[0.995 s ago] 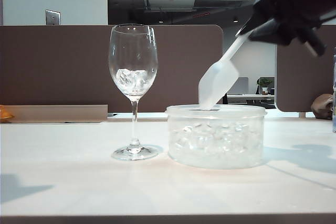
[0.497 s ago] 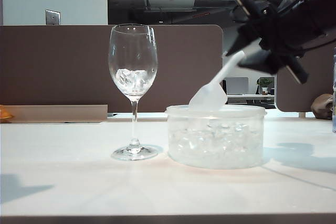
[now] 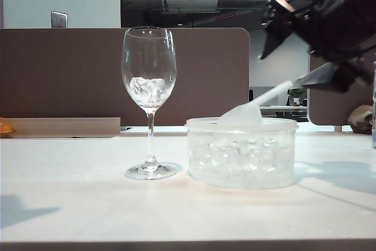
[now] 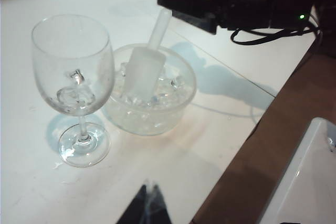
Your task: Pick up an ice shovel filled with ice cubes and pour the ice from the shovel into the glass.
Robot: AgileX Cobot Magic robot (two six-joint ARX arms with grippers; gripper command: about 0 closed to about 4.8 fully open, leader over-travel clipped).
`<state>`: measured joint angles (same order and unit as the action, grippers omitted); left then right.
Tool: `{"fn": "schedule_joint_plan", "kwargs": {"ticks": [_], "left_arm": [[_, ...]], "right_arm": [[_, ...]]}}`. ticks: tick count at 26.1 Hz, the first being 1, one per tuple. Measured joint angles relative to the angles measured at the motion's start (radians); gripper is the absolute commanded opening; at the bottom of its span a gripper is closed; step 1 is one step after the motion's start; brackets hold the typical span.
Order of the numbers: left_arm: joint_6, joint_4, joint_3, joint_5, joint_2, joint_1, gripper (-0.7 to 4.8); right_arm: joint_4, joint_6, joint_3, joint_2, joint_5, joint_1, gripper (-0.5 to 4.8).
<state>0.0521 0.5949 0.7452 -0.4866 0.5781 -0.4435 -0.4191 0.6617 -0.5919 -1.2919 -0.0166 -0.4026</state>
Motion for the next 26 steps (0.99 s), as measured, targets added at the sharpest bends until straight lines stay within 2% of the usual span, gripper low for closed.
{"fn": "schedule_joint_plan", "kwargs": {"ticks": [3,6,7,8,11,12,15,19,22,26], "left_arm": [[0.000,0.000,0.000,0.000,0.000,0.000,-0.05],[0.000,0.000,0.000,0.000,0.000,0.000,-0.06],[0.000,0.000,0.000,0.000,0.000,0.000,-0.06],[0.000,0.000,0.000,0.000,0.000,0.000,-0.06],[0.000,0.000,0.000,0.000,0.000,0.000,-0.05],[0.000,0.000,0.000,0.000,0.000,0.000,-0.05],[0.000,0.000,0.000,0.000,0.000,0.000,-0.06],[0.000,0.000,0.000,0.000,0.000,0.000,-0.06],[0.000,0.000,0.000,0.000,0.000,0.000,-0.05],[0.000,0.000,0.000,0.000,0.000,0.000,-0.06]], "right_arm": [[0.049,-0.070,0.000,0.037,-0.021,0.003,3.69],[0.097,-0.088,0.000,0.073,-0.026,0.003,3.60],[0.115,-0.092,0.000,0.095,-0.036,0.003,3.26],[0.127,-0.097,0.000,0.113,-0.047,0.003,2.63],[0.182,-0.138,0.000,0.186,-0.115,0.003,0.16],[0.207,-0.162,0.000,0.219,-0.142,0.003,-0.10],[0.272,-0.248,0.000,0.307,-0.195,0.003,-0.07],[0.329,-0.309,0.000,0.405,-0.205,0.003,-0.06],[0.393,-0.343,0.005,0.550,-0.217,0.003,-0.07],[0.429,-0.357,0.099,0.816,-0.217,0.002,-0.07]]}}
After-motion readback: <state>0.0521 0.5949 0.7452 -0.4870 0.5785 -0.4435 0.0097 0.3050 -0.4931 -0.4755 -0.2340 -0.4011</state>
